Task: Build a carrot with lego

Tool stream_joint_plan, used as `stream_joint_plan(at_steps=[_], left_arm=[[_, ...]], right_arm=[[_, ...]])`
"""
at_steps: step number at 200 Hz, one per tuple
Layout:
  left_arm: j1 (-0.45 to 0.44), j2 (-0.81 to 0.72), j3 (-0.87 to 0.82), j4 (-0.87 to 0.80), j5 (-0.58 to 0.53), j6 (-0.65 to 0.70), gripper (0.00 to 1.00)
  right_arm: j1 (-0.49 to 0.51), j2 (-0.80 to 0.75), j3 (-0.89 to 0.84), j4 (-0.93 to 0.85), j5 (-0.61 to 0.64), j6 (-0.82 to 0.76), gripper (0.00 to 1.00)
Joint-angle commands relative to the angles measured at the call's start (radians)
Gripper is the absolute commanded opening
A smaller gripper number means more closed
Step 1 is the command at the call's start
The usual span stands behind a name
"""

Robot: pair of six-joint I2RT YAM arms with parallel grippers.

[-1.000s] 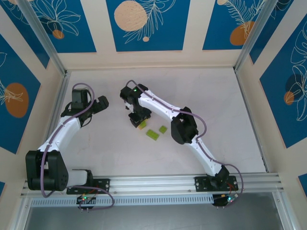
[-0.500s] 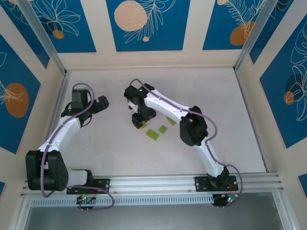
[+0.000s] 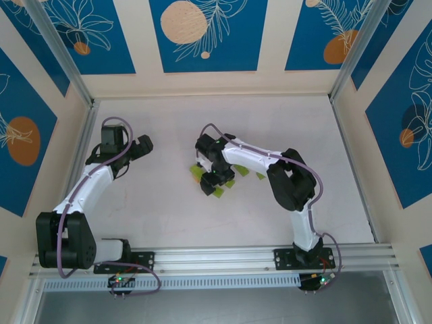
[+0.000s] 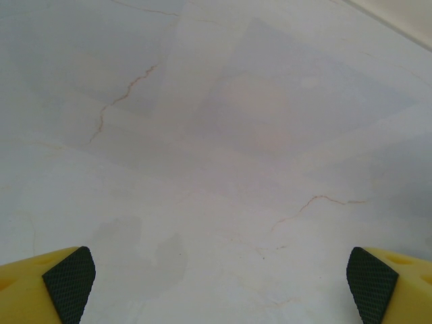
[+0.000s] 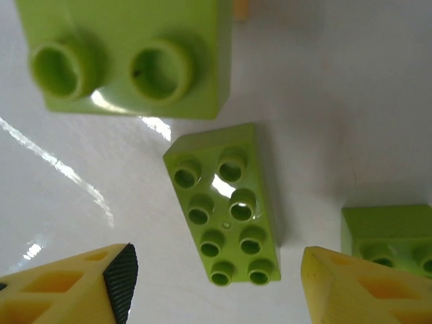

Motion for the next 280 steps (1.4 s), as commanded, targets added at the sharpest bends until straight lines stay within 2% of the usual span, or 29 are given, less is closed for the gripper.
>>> stream_joint_plan(at_steps=[1, 158, 222, 280], left_arm=[[0.014, -0.016, 0.008, -0.018, 0.016, -0.007, 0.98], [0.014, -0.011, 0.005, -0.018, 0.012, -0.005, 0.98], [0.014, -0.011, 0.005, -0.017, 0.013, -0.006, 0.98], [0.014, -0.011, 0.003, -0.017, 0.013, -0.006, 0.98]], right_arm=[[-0.004, -0.017, -0.004, 0.073, -0.062, -0.005, 0.66], [0.015, 0.060, -0.010, 0.037, 0.010, -0.040, 0.60], [0.019, 0.057, -0.017, 0.027, 0.028, -0.034, 0.48], [0.020, 0.054, -0.039, 0.023, 0.038, -0.031, 0.47]])
